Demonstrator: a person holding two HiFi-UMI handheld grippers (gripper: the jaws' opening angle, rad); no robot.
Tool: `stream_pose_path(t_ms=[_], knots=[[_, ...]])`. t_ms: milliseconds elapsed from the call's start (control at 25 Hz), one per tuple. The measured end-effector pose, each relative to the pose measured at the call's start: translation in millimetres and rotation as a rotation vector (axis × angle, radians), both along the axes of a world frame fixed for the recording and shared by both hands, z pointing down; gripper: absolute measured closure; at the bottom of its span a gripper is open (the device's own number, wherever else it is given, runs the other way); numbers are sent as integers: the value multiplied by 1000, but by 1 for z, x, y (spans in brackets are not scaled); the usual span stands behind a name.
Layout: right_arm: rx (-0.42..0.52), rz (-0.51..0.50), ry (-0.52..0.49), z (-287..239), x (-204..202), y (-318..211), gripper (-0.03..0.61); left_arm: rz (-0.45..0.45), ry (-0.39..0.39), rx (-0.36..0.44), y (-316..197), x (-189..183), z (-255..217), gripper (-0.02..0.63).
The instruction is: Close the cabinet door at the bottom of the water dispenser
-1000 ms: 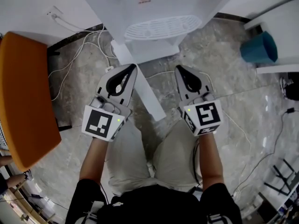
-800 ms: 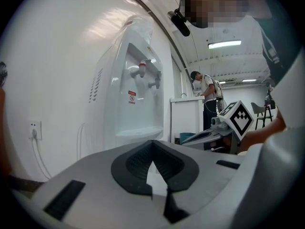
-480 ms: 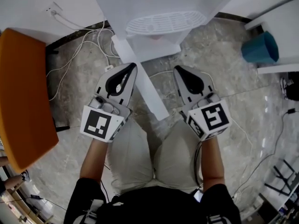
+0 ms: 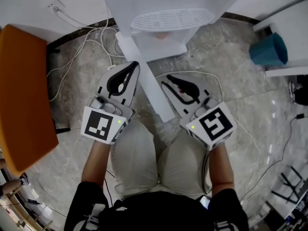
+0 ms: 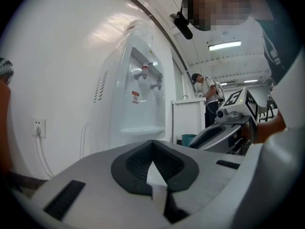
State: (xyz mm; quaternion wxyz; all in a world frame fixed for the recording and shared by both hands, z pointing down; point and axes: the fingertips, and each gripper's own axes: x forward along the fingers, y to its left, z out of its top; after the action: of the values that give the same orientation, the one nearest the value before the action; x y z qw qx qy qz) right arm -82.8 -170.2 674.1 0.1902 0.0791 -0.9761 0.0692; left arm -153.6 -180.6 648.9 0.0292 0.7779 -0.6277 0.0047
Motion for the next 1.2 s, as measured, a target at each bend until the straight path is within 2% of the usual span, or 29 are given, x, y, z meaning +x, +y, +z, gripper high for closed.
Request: stream_pose_path(t_ms=[240,360,680,880,1200], knots=[[22,-118,39,3,-10,29,357,-13,-48,-29,-3,-3,4,603],[40,-154,59,8,-13,39,318,-18,-43,-22,-3,-3,4,603],[71,-199,114,21,-13,56,290,-21,-43,-18,-2,0,8,603],[121,-200,150,25,-11,57,291,-23,-37,-22,-2,2,11,603],[109,-164,157,27,-7,48,291,-7,-28,-24,-2,7,16,603]])
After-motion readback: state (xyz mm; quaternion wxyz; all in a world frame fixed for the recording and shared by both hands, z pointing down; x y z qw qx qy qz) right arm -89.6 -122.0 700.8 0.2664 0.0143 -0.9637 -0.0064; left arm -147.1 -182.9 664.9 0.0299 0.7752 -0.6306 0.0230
